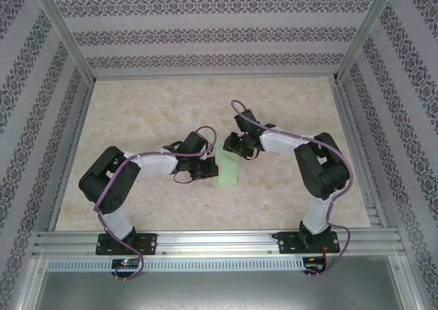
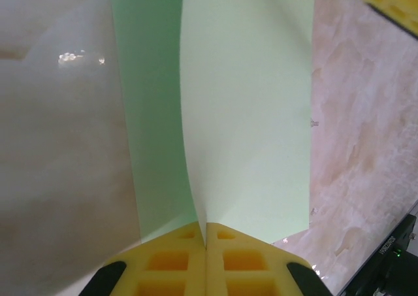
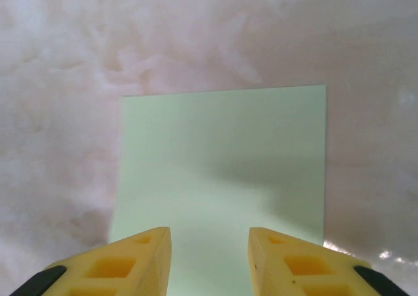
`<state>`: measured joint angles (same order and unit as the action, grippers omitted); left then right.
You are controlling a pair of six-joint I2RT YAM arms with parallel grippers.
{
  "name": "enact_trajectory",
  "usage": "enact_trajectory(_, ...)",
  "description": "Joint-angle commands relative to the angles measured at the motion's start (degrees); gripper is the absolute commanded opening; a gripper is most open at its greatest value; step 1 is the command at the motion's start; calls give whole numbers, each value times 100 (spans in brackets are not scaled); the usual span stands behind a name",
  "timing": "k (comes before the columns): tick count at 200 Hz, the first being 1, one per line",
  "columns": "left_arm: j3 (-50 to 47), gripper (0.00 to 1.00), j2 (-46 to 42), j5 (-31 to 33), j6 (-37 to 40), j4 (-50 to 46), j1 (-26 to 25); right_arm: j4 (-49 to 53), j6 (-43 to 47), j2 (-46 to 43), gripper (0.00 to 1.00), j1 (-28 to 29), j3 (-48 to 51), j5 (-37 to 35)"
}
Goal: Fold a paper plane with a square sheet of paper (pick it up from the middle)
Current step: Fold the triangle a second time at the center of the table.
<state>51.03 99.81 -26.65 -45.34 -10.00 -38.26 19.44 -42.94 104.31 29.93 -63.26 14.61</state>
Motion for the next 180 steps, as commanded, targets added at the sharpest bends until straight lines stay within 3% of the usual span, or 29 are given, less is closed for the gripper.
enact_trajectory(1,153,7,34,82,-10,-163,3,-18,305,-529,38,4,227,426)
enact_trajectory(48,190,12,101,-21,-74,-160,-6,-12,260,-850,29,135,964,611)
enact_trajectory(99,180,23,68,-328,-201,84,-15,-78,303,-463,22,179,1054,718)
enact_trajectory(180,79,24,-133,-570,-531,1074,-76,117,387,-224,16,171,1064,691)
